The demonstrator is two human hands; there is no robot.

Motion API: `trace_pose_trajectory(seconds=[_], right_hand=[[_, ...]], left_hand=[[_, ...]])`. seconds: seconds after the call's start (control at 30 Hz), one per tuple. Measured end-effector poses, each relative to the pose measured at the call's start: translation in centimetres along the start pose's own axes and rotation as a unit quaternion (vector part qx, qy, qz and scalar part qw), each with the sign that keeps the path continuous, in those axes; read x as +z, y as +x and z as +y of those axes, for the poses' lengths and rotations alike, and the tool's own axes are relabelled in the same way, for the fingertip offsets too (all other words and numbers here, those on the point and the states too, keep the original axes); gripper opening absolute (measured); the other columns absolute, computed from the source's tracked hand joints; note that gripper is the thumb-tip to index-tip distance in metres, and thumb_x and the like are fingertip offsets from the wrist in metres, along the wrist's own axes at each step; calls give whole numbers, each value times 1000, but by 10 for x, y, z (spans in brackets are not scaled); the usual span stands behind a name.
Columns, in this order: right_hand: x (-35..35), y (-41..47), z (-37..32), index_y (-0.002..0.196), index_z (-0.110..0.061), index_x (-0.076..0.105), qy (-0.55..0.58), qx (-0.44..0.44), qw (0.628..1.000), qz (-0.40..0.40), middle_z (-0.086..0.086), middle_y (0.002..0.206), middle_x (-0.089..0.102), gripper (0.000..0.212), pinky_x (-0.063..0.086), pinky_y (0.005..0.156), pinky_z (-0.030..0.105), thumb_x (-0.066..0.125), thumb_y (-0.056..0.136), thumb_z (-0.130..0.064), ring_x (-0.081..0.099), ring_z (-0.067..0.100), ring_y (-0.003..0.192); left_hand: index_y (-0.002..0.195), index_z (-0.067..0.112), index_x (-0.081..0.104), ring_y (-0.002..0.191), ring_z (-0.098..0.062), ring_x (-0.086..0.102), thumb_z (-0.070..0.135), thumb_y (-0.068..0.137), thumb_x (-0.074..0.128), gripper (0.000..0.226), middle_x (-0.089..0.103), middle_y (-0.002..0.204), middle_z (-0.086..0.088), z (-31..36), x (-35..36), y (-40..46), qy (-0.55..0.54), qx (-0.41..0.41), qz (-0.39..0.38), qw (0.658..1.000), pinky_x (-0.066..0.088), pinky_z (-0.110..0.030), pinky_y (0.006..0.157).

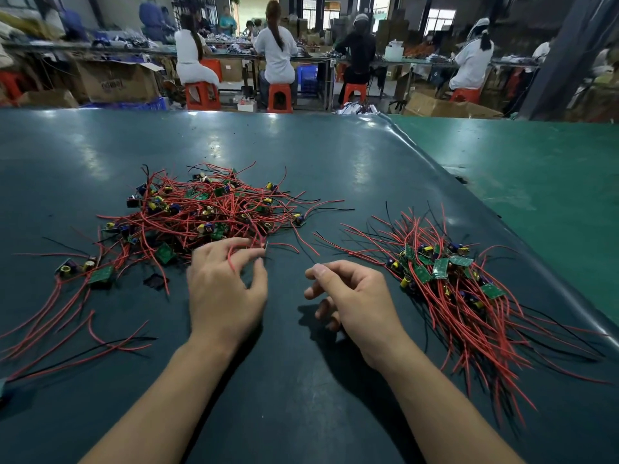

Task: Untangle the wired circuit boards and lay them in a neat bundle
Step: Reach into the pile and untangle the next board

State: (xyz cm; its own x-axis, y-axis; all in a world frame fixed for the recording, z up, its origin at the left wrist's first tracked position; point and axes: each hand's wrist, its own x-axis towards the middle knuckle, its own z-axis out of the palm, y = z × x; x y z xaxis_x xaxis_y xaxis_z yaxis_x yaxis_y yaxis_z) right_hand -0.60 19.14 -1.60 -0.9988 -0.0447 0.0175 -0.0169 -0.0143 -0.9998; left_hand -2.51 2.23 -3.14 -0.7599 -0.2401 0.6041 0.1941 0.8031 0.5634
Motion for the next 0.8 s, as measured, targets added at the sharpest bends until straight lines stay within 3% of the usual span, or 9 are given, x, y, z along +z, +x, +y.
trace_pose_trajectory(seconds=[0.1, 0.17, 0.27, 0.4, 0.53, 0.63, 0.73, 0.8], right_hand=[[-1, 0, 0, 85, -13, 70, -1, 4, 1000, 0, 0, 68, 70, 16, 38, 39, 22, 60, 96, -19, 52, 13, 45], [0, 1, 0, 85, -13, 70, -4, 7, 1000, -2, 0, 68, 69, 16, 37, 40, 22, 60, 96, -19, 52, 14, 45], [0, 0, 1, 84, -14, 70, -7, 7, 1000, -3, 1, 69, 70, 16, 37, 40, 23, 60, 96, -19, 52, 14, 46], [-1, 0, 1, 84, -14, 70, -13, 7, 1000, -4, 1, 70, 70, 17, 37, 41, 22, 60, 96, -20, 53, 14, 46], [-1, 0, 2, 84, -14, 71, -15, 10, 1000, -2, 2, 70, 70, 17, 38, 41, 22, 61, 96, -20, 53, 14, 46], [-1, 1, 2, 84, -13, 71, -13, 12, 1000, -1, 1, 69, 70, 17, 38, 40, 23, 60, 96, -20, 53, 13, 46], [-1, 2, 2, 84, -14, 71, -15, 10, 1000, -1, 1, 69, 70, 16, 38, 40, 23, 61, 95, -20, 53, 14, 46], [-1, 1, 3, 84, -14, 71, -16, 10, 1000, -2, 1, 69, 70, 16, 38, 40, 23, 61, 95, -19, 53, 14, 46]], left_hand=[[111, 21, 68, 128, -32, 35, 20, 84, 64, 27, 54, 130, -8, -12, -6, 4, 135, -86, 1, 987, 28, -48, 103], [120, 21, 59, 137, -35, 24, 23, 85, 60, 34, 39, 145, -15, -15, -8, 8, 167, -155, -43, 973, 21, -52, 108], [138, 22, 43, 134, -37, 34, 27, 90, 54, 49, 32, 152, -18, -16, -8, 10, 181, -173, -124, 960, 26, -50, 109], [138, 23, 44, 117, -32, 47, 27, 90, 56, 50, 56, 129, -7, -15, -8, 10, 162, -137, -90, 973, 32, -47, 95], [124, 20, 56, 106, -32, 50, 24, 86, 63, 39, 64, 106, -7, -13, -8, 9, 125, -109, -25, 986, 33, -48, 89], [129, 18, 54, 120, -33, 42, 28, 86, 64, 46, 55, 126, -10, -13, -8, 10, 143, -97, 15, 985, 32, -51, 95], [150, 22, 30, 140, -26, 22, 29, 90, 57, 67, 26, 157, -6, -15, -4, 11, 180, -101, -85, 975, 22, -54, 109], [153, 24, 21, 141, -24, 20, 30, 91, 53, 69, 21, 159, -1, -19, -2, 12, 186, -121, -129, 967, 23, -54, 109]])
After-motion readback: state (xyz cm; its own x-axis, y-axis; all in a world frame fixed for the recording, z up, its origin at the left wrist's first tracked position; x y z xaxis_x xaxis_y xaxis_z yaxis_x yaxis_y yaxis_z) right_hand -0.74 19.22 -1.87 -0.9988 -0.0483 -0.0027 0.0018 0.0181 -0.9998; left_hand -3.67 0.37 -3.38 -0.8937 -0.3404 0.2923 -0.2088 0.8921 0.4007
